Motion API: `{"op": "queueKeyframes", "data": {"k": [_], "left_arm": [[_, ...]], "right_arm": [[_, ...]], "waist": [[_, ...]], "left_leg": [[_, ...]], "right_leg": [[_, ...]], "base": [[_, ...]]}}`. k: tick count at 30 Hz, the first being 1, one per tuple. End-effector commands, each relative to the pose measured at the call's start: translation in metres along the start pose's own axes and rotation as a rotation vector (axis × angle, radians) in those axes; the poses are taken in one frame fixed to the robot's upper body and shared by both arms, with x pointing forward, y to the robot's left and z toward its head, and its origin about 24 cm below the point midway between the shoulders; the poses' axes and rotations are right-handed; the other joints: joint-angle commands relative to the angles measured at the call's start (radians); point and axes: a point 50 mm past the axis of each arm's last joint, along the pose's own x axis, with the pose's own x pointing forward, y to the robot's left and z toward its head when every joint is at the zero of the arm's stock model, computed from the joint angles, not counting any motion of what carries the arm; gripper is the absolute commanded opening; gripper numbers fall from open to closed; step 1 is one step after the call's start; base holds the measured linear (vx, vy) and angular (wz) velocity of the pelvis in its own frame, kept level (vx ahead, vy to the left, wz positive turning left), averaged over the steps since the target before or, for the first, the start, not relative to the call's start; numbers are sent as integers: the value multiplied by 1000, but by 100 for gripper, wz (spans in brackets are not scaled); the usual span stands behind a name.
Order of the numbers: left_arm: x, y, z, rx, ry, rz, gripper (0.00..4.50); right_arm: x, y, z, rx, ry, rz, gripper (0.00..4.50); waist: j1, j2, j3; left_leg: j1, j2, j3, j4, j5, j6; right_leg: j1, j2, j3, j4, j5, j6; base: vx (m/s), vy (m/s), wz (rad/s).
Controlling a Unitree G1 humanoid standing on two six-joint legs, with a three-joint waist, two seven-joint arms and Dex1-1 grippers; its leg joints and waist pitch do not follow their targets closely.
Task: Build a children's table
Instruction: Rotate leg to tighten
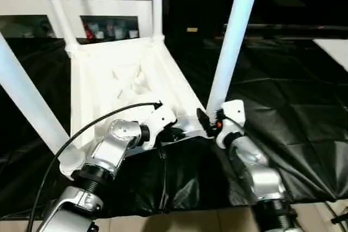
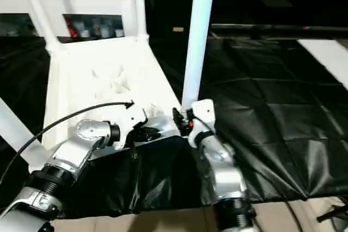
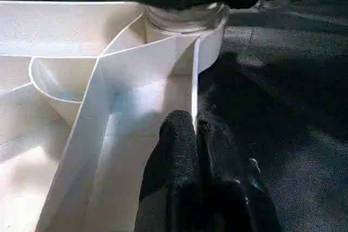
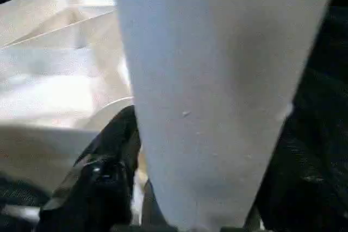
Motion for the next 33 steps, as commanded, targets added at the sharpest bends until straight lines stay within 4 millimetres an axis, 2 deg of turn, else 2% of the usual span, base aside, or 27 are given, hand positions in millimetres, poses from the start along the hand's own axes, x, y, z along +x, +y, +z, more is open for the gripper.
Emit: {"op": "queueKeyframes", "data": {"k": [1, 2, 3, 4, 5, 6, 7, 9, 10, 11, 12, 14, 15, 16, 18, 19, 23, 27, 30, 33], "left_arm": [[3, -10, -12, -27, 21, -74, 0], [2, -10, -12, -27, 21, -75, 0], [-4, -9, -15, -15, 26, -105, 0], [-7, -9, -16, -12, 28, -128, 0], [-8, -9, -17, -12, 28, -136, 0], [-12, -8, -18, -12, 31, -158, 0], [-12, -8, -18, -12, 31, -158, 0], [-21, -5, -21, -11, 42, -205, 0], [-24, -5, -22, -10, 43, -220, 0], [-26, -4, -23, -13, 47, -234, 0], [-27, -3, -24, -15, 51, -248, 0], [-30, -3, -25, -11, 57, -271, 0], [-31, -3, -26, -9, 64, -281, 0], [-32, -2, -27, -4, 74, -288, 0], [-33, -1, -28, 1, 92, -299, 0], [-34, 0, -28, 3, 95, -305, 0], [-34, 1, -26, 4, 96, -312, 0], [-34, 3, -26, 2, 93, -306, 0], [-32, 6, -24, -7, 83, -251, 0], [-28, 8, -21, -21, 68, -168, 0]], "right_arm": [[5, 11, 0, -6, 33, 185, 317], [5, 10, 0, -7, 33, 188, 317], [2, 2, 4, -28, 36, 255, 317], [0, -3, 5, -44, 46, 303, 317], [-1, -4, 5, -49, 50, 319, 317], [-4, -9, 6, -75, 70, 391, 317], [-4, -9, 6, -75, 70, 391, 317], [-13, -15, 7, -122, 130, 568, 317], [-15, -16, 7, -123, 147, 613, 317], [-17, -17, 7, -125, 161, 658, 317], [-19, -18, 6, -120, 177, 703, 291], [-21, -17, 6, -102, 206, 768, 291], [-22, -17, 5, -98, 221, 801, 272], [-22, -16, 4, -105, 236, 829, 261], [-21, -14, 3, -120, 267, 881, 252], [-19, -13, 3, -116, 275, 905, 246], [-17, -9, 2, -92, 276, 946, 219], [-19, -4, -1, -80, 273, 966, 211], [-19, -2, -7, -50, 242, 889, 209], [-16, -1, -13, -19, 194, 717, 207]], "waist": [[1, -5, -31], [1, -9, -32], [2, -7, -32], [2, -14, -33], [2, -12, -33], [0, -16, -34], [2, -14, -35], [2, -18, -36], [3, -16, -39], [3, -19, -39], [4, -17, -40], [6, -23, -40], [11, -24, -39], [14, -22, -38], [16, -28, -37], [19, -27, -35], [28, -27, -33], [33, -28, -36], [37, -27, -36], [35, -28, -32]], "left_leg": [[-15, 39, -11, -69, -204, 42], [-17, 38, -11, -67, -186, 49], [-16, 38, -10, -66, -177, 51], [-16, 39, -9, -63, -156, 64], [-16, 39, -8, -61, -148, 68], [-18, 38, -7, -58, -124, 77], [-17, 39, -7, -57, -117, 79], [-16, 39, -6, -53, -95, 97], [-16, 37, -4, -48, -72, 118], [-16, 38, -3, -47, -66, 126], [-14, 40, -3, -45, -56, 135], [-14, 40, -3, -43, -40, 149], [-14, 41, -1, -41, -37, 152], [-13, 44, 0, -42, -42, 148], [-13, 45, 1, -42, -55, 141], [-11, 47, 0, -45, -84, 122], [-6, 48, -1, -50, -119, 82], [-6, 46, -1, -49, -92, 82], [-7, 46, -1, -48, -86, 84], [-5, 47, -3, -54, -128, 68]], "right_leg": [[31, -65, 48, -89, -240, -158], [35, -65, 46, -85, -227, -167], [34, -65, 47, -86, -216, -169], [38, -66, 45, -82, -191, -181], [36, -65, 45, -79, -177, -188], [39, -64, 44, -75, -145, -199], [40, -65, 44, -73, -130, -205], [42, -63, 42, -66, -76, -225], [44, -62, 41, -58, -19, -248], [44, -62, 42, -57, 0, -253], [43, -64, 40, -54, 25, -269], [47, -63, 38, -50, 45, -281], [46, -63, 37, -50, 39, -284], [45, -64, 36, -49, 21, -284], [45, -65, 35, -51, -7, -282], [41, -68, 36, -56, -65, -277], [40, -69, 39, -61, -129, -255], [42, -67, 39, -55, -79, -254], [43, -68, 39, -54, -55, -257], [39, -70, 40, -64, -118, -238]], "base": [[0, 0, 0], [0, 0, 0], [0, 0, 0], [0, 0, 0], [0, 0, 0], [0, 0, 0], [0, 0, 0], [0, 0, 0], [0, 0, 0], [0, 0, 0], [0, 0, 0], [0, 0, 0], [0, 0, 0], [0, 0, 0], [0, 0, 0], [0, 0, 0], [0, 0, 0], [0, 0, 0], [0, 0, 0], [0, 0, 0]]}}
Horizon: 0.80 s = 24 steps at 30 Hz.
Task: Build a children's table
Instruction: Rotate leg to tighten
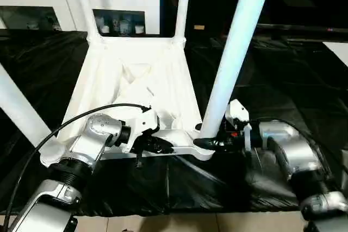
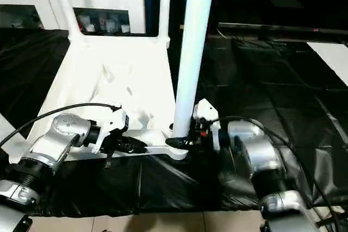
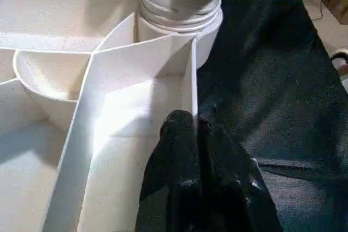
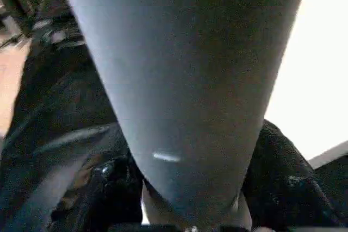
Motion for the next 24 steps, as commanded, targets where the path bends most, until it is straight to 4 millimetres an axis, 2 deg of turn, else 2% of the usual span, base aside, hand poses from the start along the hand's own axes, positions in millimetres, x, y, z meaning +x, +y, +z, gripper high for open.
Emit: {"op": "queueKeyframes", "data": {"k": [1, 2, 3, 4, 6, 7, 9, 11, 13, 15, 16, 18, 20, 22, 24], "left_arm": [[12, 2, -6, -56, 11, 109, 0], [15, 2, -4, -65, 3, 127, 0], [17, 1, -4, -71, -3, 136, 0], [20, 1, -3, -74, -7, 157, 0], [25, 0, -1, -76, -10, 168, 0], [32, -2, 1, -78, -17, 182, 0], [46, -6, 7, -90, -40, 197, 0], [56, -9, 12, -96, -57, 207, 0], [62, -11, 15, -99, -60, 216, 0], [64, -10, 16, -95, -55, 226, 0], [63, -9, 15, -94, -52, 230, 0], [61, -9, 14, -92, -48, 227, 0], [52, -7, 11, -83, -33, 211, 0], [50, -7, 10, -83, -31, 207, 0], [43, -6, 6, -75, -16, 184, 0]], "right_arm": [[20, 10, -17, 107, 5, -69, 206], [22, 8, -20, 115, 1, -160, 205], [23, 7, -21, 121, -1, -216, 204], [25, 7, -23, 150, -15, -293, 202], [27, 7, -24, 177, -32, -366, 201], [31, 7, -25, 195, -54, -453, 201], [41, 10, -25, 259, -88, -614, 199], [52, 14, -25, 313, -105, -705, 198], [64, 20, -25, 345, -91, -748, 198], [73, 24, -23, 323, -83, -737, 198], [75, 25, -18, 290, -105, -722, 233], [72, 22, -17, 277, -112, -734, 268], [61, 13, -13, 231, -120, -748, 275], [59, 11, -12, 222, -122, -748, 310], [52, 7, -8, 213, -138, -668, 314]], "waist": [[-2, 0, -30], [-5, -1, -28], [-8, -2, -26], [-9, -1, -25], [-12, 0, -24], [-17, 1, -23], [-23, 1, -24], [-30, -1, -25], [-34, 2, -23], [-35, 2, -26], [-35, 3, -25], [-35, 7, -26], [-34, 5, -29], [-35, 4, -31], [-33, 5, -33]], "left_leg": [[-4, 42, -10, -72, -182, 35], [-4, 43, -13, -75, -201, 23], [-1, 41, -15, -78, -243, 4], [3, 40, -16, -79, -274, -2], [1, 41, -21, -83, -288, -8], [-4, 41, -25, -88, -303, -14], [-1, 41, -26, -90, -300, -26], [-2, 39, -27, -91, -320, -30], [-3, 37, -26, -91, -328, -23], [-4, 37, -26, -90, -325, -19], [-5, 37, -25, -90, -321, -16], [-6, 37, -25, -91, -317, -14], [-6, 37, -21, -88, -298, -7], [-11, 36, -20, -87, -278, -4], [-13, 35, -17, -84, -235, 7]], "right_leg": [[34, -72, 44, -86, -228, -200], [33, -73, 44, -89, -274, -188], [28, -72, 44, -98, -369, -159], [21, -74, 46, -107, -435, -136], [21, -76, 47, -111, -477, -114], [20, -75, 45, -115, -507, -89], [14, -74, 47, -115, -485, -84], [11, -72, 46, -117, -499, -80], [7, -71, 49, -120, -492, -74], [8, -71, 50, -118, -474, -70], [8, -69, 51, -117, -450, -72], [9, -69, 52, -115, -427, -76], [10, -67, 53, -110, -368, -96], [17, -66, 52, -106, -338, -105], [21, -66, 52, -100, -270, -122]], "base": [[0, 0, 0], [0, 0, 0], [0, 0, 0], [-53, -1, 0], [0, 0, 0], [0, 0, 0], [0, 0, 0], [0, 0, 0], [0, 0, 0], [0, 0, 0], [0, 0, 0], [0, 0, 0], [0, 0, 0], [0, 0, 0], [0, 0, 0]]}}
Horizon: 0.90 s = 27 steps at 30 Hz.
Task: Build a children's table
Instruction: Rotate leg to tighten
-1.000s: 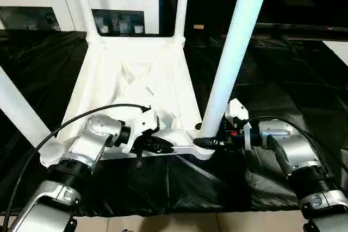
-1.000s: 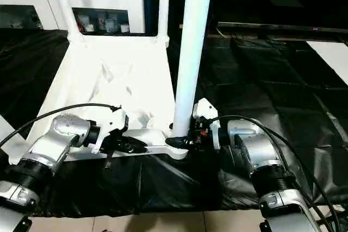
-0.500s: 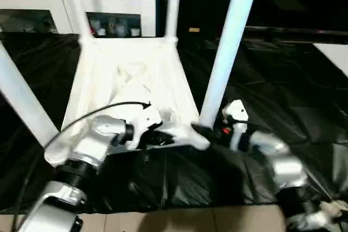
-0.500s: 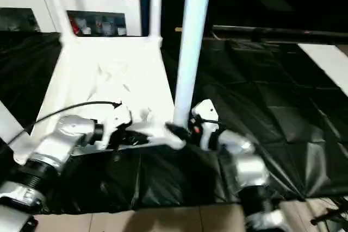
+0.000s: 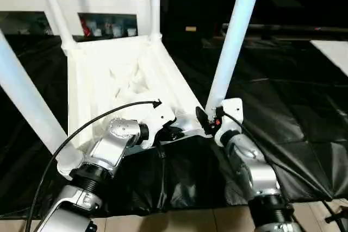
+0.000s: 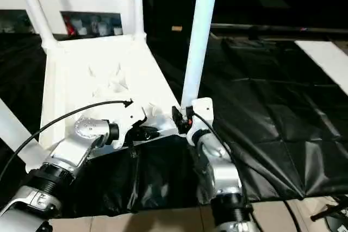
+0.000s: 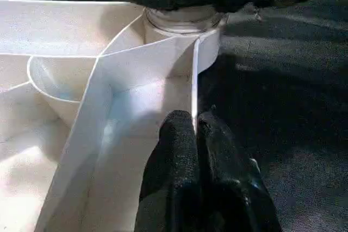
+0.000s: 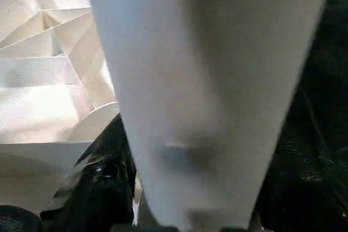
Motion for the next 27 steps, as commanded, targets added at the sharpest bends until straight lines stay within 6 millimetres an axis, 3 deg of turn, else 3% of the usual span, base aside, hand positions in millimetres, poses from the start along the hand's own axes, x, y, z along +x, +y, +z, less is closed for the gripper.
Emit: {"op": "queueKeyframes", "data": {"k": [1, 3, 6, 10, 13, 17, 19, 21, 22, 27], "left_arm": [[3, -9, -13, -25, 26, -81, 0], [-3, -7, -16, 0, 41, -106, 0], [-11, -5, -19, 21, 57, -151, 0], [-21, -3, -16, 20, 29, -224, 0], [-24, -2, -15, 11, 14, -242, 0], [-28, 0, -17, 18, 23, -275, 0], [-29, 0, -17, 19, 26, -283, 0], [-30, 0, -17, 21, 29, -293, 0], [-30, 0, -17, 21, 31, -300, 0], [-32, 1, -17, 26, 39, -316, 0]], "right_arm": [[2, 10, -6, 22, 62, 167, 326], [-1, 5, -3, 10, 80, 273, 344], [-6, -1, 1, -44, 113, 432, 344], [-14, -12, 0, -129, 208, 640, 344], [-19, -13, 0, -155, 242, 738, 344], [-27, -15, 1, -180, 308, 903, 344], [-28, -15, 1, -178, 314, 938, 311], [-28, -14, 2, -170, 320, 973, 306], [-28, -14, 3, -168, 322, 998, 280], [-28, -10, 3, -148, 331, 1056, 253]], "waist": [[2, 2, -29], [2, 0, -29], [2, 4, -32], [2, 4, -38], [4, 1, -38], [12, -2, -37], [22, 0, -35], [27, -2, -34], [31, -3, -35], [37, -4, -36]], "left_leg": [[-13, 38, -11, -70, -205, 27], [-15, 38, -11, -68, -182, 41], [-17, 38, -9, -62, -138, 58], [-13, 38, -5, -50, -77, 89], [-11, 39, -4, -47, -73, 103], [-11, 41, -3, -47, -78, 109], [-8, 46, -1, -46, -86, 108], [-8, 46, 0, -47, -98, 99], [-7, 47, 0, -46, -107, 93], [-7, 46, 0, -47, -97, 80]], "right_leg": [[31, -63, 49, -88, -218, -147], [37, -62, 47, -84, -187, -161], [39, -65, 46, -77, -128, -183], [45, -61, 42, -58, 23, -256], [47, -64, 41, -56, 41, -277], [50, -64, 39, -55, 16, -280], [46, -65, 39, -56, -3, -281], [45, -66, 38, -56, -31, -279], [45, -66, 38, -57, -49, -275], [44, -66, 39, -55, -50, -265]], "base": [[0, 0, 0], [0, 0, 0], [0, 0, 0], [0, 0, 0], [0, 0, 0], [0, 0, 0], [0, 0, 0], [0, 0, 0], [0, 0, 0], [0, 0, 0]]}}
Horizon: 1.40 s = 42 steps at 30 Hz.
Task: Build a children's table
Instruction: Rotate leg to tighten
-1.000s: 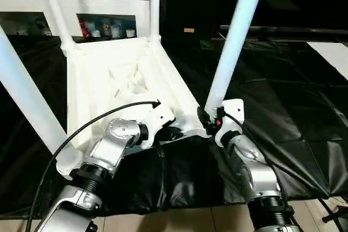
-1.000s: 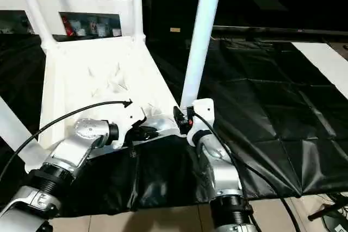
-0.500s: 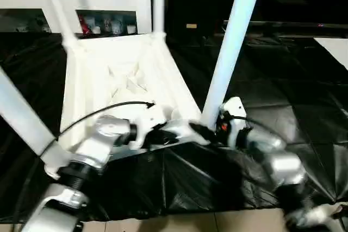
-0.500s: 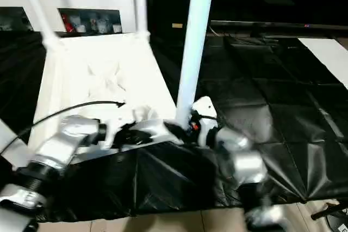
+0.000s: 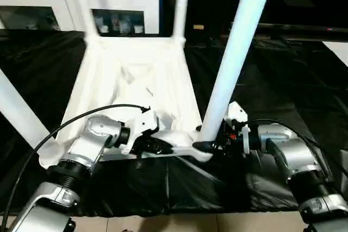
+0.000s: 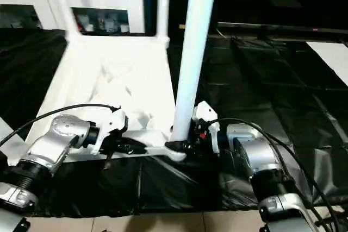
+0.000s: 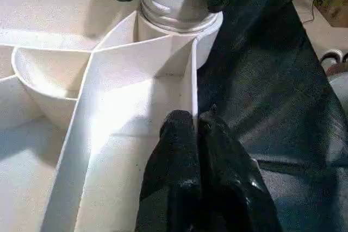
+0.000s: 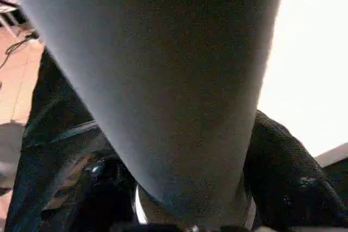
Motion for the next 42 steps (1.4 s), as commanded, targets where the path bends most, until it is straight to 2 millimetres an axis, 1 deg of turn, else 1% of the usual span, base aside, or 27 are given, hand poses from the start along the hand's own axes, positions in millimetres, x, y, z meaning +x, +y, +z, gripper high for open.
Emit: {"op": "queueKeyframes", "data": {"k": [1, 5, 8, 11, 12, 13, 14, 15, 16, 18, 20, 22, 23, 24, 26, 28, 29, 30, 31, 33, 34, 35, 37, 38, 40, 41, 42], "left_arm": [[6, 1, -3, -22, 18, -9, 0], [6, 1, -3, -26, 18, -6, 0], [8, 4, -4, -37, 16, 41, 0], [13, 8, -3, -50, 12, 129, 0], [13, 8, -3, -50, 12, 129, 0], [17, 9, -2, -51, 11, 164, 0], [27, 8, 0, -61, -1, 206, 0], [27, 8, 0, -61, -1, 206, 0], [32, 8, 2, -65, -8, 220, 0], [41, 6, 5, -65, -13, 237, 0], [51, 4, 11, -65, -21, 258, 0], [61, 2, 17, -66, -36, 272, 0], [61, 2, 17, -66, -36, 272, 0], [65, 1, 20, -67, -45, 277, 0], [68, 0, 22, -72, -54, 288, 0], [68, 0, 22, -75, -54, 288, 0], [67, 0, 22, -75, -53, 288, 0], [65, 0, 21, -72, -53, 278, 0], [62, 0, 19, -72, -51, 270, 0], [59, 0, 18, -67, -49, 267, 0], [54, 1, 15, -66, -42, 261, 0], [53, 1, 15, -66, -41, 261, 0], [45, 1, 12, -61, -35, 236, 0], [45, 1, 12, -61, -35, 236, 0], [39, 0, 10, -57, -35, 201, 0], [35, 0, 9, -48, -35, 180, 0], [33, 0, 8, -43, -35, 172, 0]], "right_arm": [[18, 13, -6, 40, 15, 157, 244], [20, 16, -7, 50, 8, 175, 238], [21, 17, -11, 61, -16, 133, 226], [25, 11, -14, 78, -58, -60, 222], [25, 11, -14, 78, -58, -60, 220], [28, 6, -18, 94, -54, -182, 218], [33, 3, -21, 126, -76, -363, 213], [33, 3, -21, 126, -76, -363, 209], [37, 4, -22, 157, -92, -422, 206], [44, 5, -22, 206, -117, -525, 201], [54, 7, -21, 282, -147, -634, 198], [68, 11, -19, 343, -169, -744, 198], [68, 11, -19, 343, -169, -744, 198], [74, 12, -18, 381, -183, -793, 198], [83, 16, -16, 408, -183, -825, 198], [89, 20, -14, 388, -174, -806, 198], [89, 21, -10, 370, -189, -786, 198], [85, 19, -7, 352, -216, -790, 254], [77, 15, -5, 338, -242, -791, 268], [72, 13, -5, 323, -246, -788, 275], [64, 8, -3, 300, -254, -769, 286], [63, 8, -3, 299, -255, -767, 297], [52, 3, -1, 251, -249, -693, 312], [52, 3, -1, 251, -249, -693, 321], [42, 1, 1, 199, -224, -612, 321], [37, 1, 1, 165, -204, -547, 321], [35, 0, 1, 150, -195, -522, 321]], "waist": [[2, -4, -41], [2, -4, -42], [3, -4, -39], [0, -5, -35], [-2, -4, -33], [-6, -5, -30], [-8, -5, -26], [-7, -3, -27], [-10, -2, -26], [-14, -3, -25], [-21, -2, -26], [-28, 2, -26], [-28, 2, -26], [-31, 3, -27], [-34, 6, -28], [-36, 7, -28], [-35, 10, -28], [-36, 8, -29], [-36, 9, -30], [-35, 7, -30], [-34, 7, -31], [-33, 7, -32], [-32, 6, -33], [-31, 7, -33], [-32, 5, -35], [-32, 2, -35], [-30, 4, -36]], "left_leg": [[-6, 42, -3, -55, -92, 73], [-7, 41, -2, -54, -86, 79], [-6, 42, -3, -56, -105, 70], [-4, 42, -6, -61, -138, 51], [-1, 42, -7, -66, -165, 38], [-3, 41, -9, -70, -190, 24], [1, 41, -10, -73, -216, 7], [5, 42, -11, -74, -226, -1], [1, 40, -17, -80, -253, -10], [2, 41, -20, -84, -281, -22], [0, 40, -25, -88, -298, -30], [4, 39, -24, -88, -317, -33], [4, 39, -24, -88, -317, -33], [-1, 38, -26, -89, -320, -32], [-1, 38, -27, -90, -323, -36], [-2, 37, -24, -89, -325, -32], [-2, 38, -25, -89, -322, -31], [-5, 38, -23, -89, -312, -27], [-6, 37, -22, -88, -298, -25], [-7, 37, -20, -87, -292, -18], [-8, 36, -19, -85, -276, -12], [-10, 36, -18, -83, -265, -7], [-12, 35, -14, -79, -209, 9], [-11, 35, -14, -78, -201, 13], [-14, 34, -13, -74, -163, 24], [-15, 33, -12, -71, -146, 35], [-14, 33, -12, -69, -140, 41]], "right_leg": [[45, -66, 41, -61, -39, -255], [45, -65, 41, -59, -27, -255], [44, -66, 41, -65, -65, -247], [40, -70, 43, -73, -129, -229], [37, -71, 44, -80, -187, -216], [37, -70, 44, -86, -254, -195], [30, -72, 47, -94, -327, -170], [27, -72, 48, -97, -353, -159], [30, -73, 46, -102, -411, -133], [24, -72, 46, -109, -457, -100], [23, -72, 46, -110, -472, -86], [12, -71, 50, -114, -467, -83], [12, -71, 50, -114, -467, -83], [15, -72, 49, -115, -469, -77], [14, -69, 49, -112, -439, -79], [15, -66, 51, -110, -394, -84], [15, -66, 51, -109, -379, -87], [17, -64, 52, -107, -344, -95], [19, -64, 52, -103, -317, -103], [22, -65, 51, -102, -303, -114], [25, -66, 52, -100, -287, -121], [27, -66, 52, -99, -272, -126], [32, -64, 51, -93, -198, -146], [33, -64, 50, -91, -185, -152], [38, -64, 49, -85, -137, -170], [42, -63, 48, -82, -120, -177], [43, -64, 47, -81, -113, -183]], "base": [[0, 0, 0], [0, 0, 0], [0, 0, 0], [0, 0, 0], [0, 0, 0], [0, 0, 0], [0, 0, 0], [0, 0, 0], [0, 0, 0], [0, 0, 0], [0, 0, 0], [0, 0, 0], [0, 0, 0], [0, 0, 0], [0, 0, 0], [0, 0, 0], [0, 0, 0], [0, 0, 0], [0, 0, 0], [0, 0, 0], [0, 0, 0], [0, 0, 0], [0, 0, 0], [0, 0, 0], [0, 0, 0], [0, 0, 0], [0, 0, 0]]}}
